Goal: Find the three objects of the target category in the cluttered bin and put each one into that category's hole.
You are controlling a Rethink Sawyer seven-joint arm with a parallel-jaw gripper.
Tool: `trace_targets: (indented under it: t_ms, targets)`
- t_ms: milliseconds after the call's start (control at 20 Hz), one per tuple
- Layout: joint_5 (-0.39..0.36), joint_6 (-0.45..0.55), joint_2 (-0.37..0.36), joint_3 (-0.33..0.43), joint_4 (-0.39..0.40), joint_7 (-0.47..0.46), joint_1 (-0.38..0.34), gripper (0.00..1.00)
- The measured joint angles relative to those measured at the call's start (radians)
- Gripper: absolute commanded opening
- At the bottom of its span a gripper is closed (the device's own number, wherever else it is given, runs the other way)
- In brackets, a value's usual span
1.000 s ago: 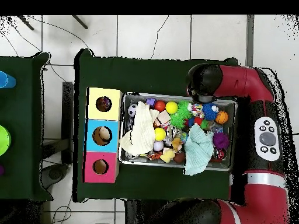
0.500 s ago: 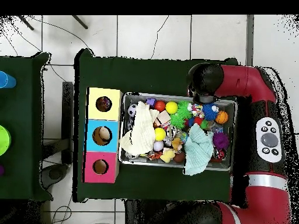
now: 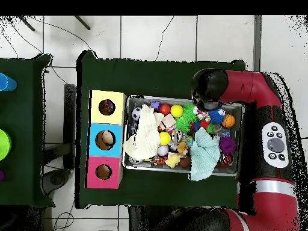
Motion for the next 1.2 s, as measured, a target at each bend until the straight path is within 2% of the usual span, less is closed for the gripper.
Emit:
trace_targets:
  t_ms: [550, 1200]
  targets:
    - [-0.002, -0.002, 0.022, 0.000, 0.073, 0.000, -0.019, 1.00]
    - [-0.002, -0.080, 0.065, 0.000, 0.076, 0.000, -0.046, 1.00]
